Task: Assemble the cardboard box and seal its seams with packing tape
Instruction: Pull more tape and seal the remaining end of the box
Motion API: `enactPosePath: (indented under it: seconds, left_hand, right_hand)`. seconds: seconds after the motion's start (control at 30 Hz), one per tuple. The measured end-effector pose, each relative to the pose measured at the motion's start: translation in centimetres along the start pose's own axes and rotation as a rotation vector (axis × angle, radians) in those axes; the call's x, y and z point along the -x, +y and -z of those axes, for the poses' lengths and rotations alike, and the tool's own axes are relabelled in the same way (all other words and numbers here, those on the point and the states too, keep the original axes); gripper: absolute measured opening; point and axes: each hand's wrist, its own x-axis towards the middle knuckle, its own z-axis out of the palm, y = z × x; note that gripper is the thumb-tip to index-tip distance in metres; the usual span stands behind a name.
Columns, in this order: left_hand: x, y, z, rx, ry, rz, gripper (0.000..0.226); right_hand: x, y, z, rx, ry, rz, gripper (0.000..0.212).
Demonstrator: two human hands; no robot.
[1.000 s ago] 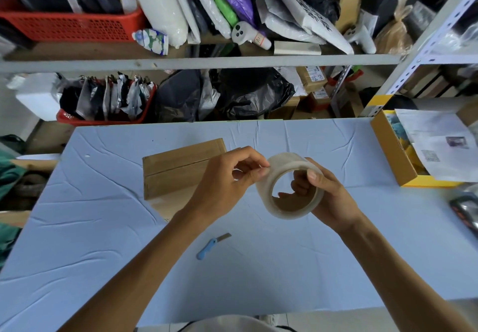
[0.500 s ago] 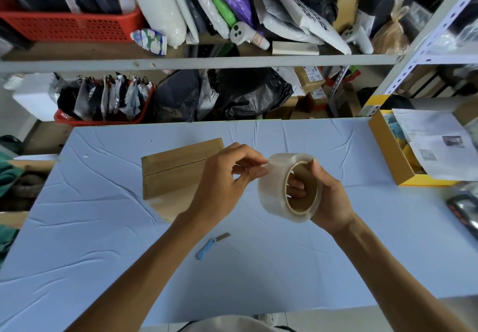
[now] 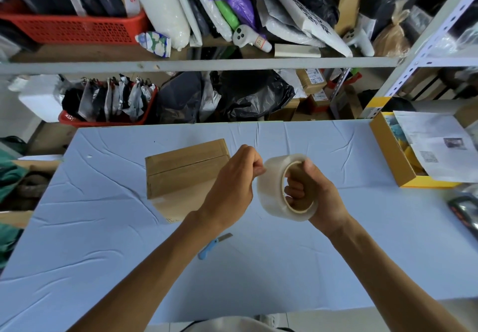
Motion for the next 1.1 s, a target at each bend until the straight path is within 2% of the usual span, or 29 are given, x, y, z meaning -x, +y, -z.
enactPosePath:
  seconds: [0.1, 0.17, 0.3, 0.37, 0.5, 0.7, 0.77, 0.83, 0.93, 1.1]
  left_hand:
    - [0.4, -0.5, -0.3, -0.01, -0.025, 0.07, 0.033]
    - [0.2, -0.7, 0.0, 0.011, -0.045, 0.112, 0.029]
    - [-0.5, -0.3, 0.9, 0.346, 0.038, 0.28, 0.009]
    - [-0.7, -0.2, 0.9, 0.451, 0.075, 0.373, 0.008]
    - [-0.5, 0.3, 0.3, 0.374, 0.076, 0.37, 0.012]
    - [-0.1, 0.6, 0.0, 0.356, 0.193, 0.454, 0.01]
    - [0.0, 0.6, -0.1, 0.356, 0.199, 0.488, 0.009]
    - [0.1, 0.5, -0.3, 0.364, 0.202, 0.509, 0.009]
    - [0.1, 0.4, -0.5, 0.383, 0.207, 0.535, 0.013]
    - [-0.3, 0.2, -0.6, 0.402, 0.202, 0.608, 0.015]
  right_hand:
    - [-0.1, 0.3, -0.3, 0.072, 0.107, 0.063, 0.042]
    - [-0.1, 0.5, -0.4, 0.075, 0.12, 0.093, 0.044]
    - [-0.1, 0.2, 0.2, -0.012, 0.086, 0.104, 0.042]
    - [-0.1, -0.2, 0.6, -0.046, 0.071, 0.113, 0.041]
    - [-0.1, -0.7, 0.2, 0.061, 0.106, 0.172, 0.042]
    - [0.2, -1.0, -0.2, 0.214, 0.152, 0.324, 0.032]
    - [0.3, -1.0, -0.4, 0.271, 0.147, 0.37, 0.039]
    - [0.3, -1.1, -0.4, 0.297, 0.145, 0.388, 0.048]
    - [0.4, -1.1, -0.5, 0.325, 0.148, 0.397, 0.051]
    - [0.4, -1.1, -0.8, 0.35, 0.144, 0.398, 0.039]
